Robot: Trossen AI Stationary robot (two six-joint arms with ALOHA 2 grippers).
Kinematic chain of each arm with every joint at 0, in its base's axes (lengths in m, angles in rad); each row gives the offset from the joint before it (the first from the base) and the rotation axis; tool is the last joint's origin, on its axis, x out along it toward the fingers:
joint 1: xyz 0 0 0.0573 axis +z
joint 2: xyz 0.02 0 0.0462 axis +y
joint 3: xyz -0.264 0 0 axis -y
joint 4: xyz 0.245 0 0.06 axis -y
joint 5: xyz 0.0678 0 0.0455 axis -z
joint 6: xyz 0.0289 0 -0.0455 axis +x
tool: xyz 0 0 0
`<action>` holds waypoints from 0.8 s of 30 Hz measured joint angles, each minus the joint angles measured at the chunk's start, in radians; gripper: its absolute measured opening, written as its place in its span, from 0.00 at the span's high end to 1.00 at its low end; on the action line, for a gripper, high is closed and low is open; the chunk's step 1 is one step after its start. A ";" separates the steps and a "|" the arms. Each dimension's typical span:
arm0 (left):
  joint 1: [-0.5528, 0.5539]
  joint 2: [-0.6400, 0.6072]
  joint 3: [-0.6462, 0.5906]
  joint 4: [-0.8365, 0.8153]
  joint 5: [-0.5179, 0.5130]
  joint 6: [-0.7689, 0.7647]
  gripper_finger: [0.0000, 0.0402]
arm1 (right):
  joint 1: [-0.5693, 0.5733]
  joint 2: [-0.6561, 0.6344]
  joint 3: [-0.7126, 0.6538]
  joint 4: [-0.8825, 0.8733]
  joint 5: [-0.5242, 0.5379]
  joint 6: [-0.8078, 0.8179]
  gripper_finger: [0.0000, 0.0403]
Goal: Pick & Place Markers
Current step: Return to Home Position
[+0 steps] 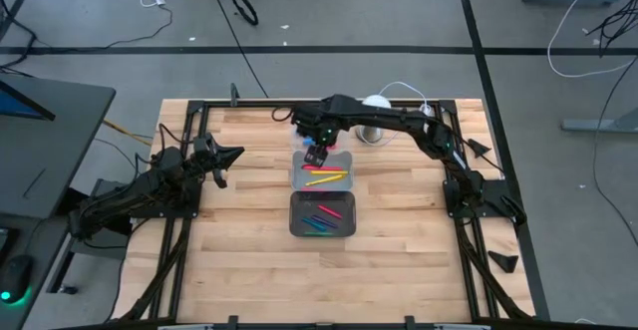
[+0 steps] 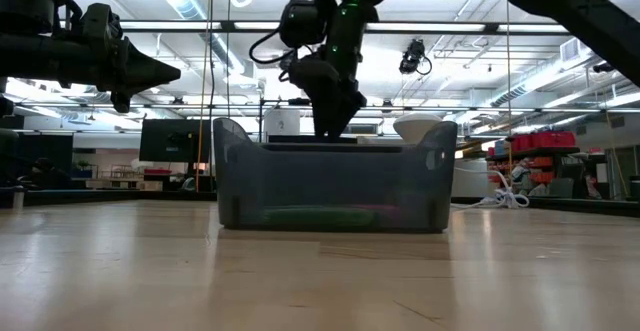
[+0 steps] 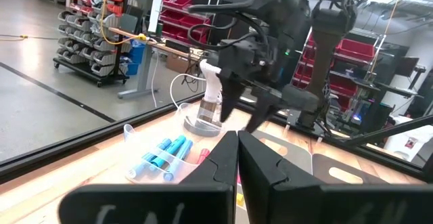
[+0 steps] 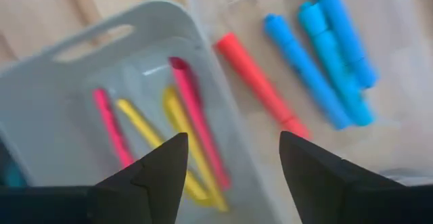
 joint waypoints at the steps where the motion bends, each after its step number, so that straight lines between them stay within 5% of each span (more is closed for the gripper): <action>1: 0.000 0.000 0.000 0.000 0.000 0.000 0.97 | 0.004 0.000 0.000 0.000 -0.017 0.036 0.42; 15: 0.000 0.000 0.000 0.000 0.000 0.000 0.97 | 0.055 -0.030 -0.010 0.036 -0.069 0.163 0.49; 24: 0.000 0.000 0.000 0.001 0.000 0.000 0.97 | 0.063 -0.300 -0.396 0.351 -0.069 0.190 0.74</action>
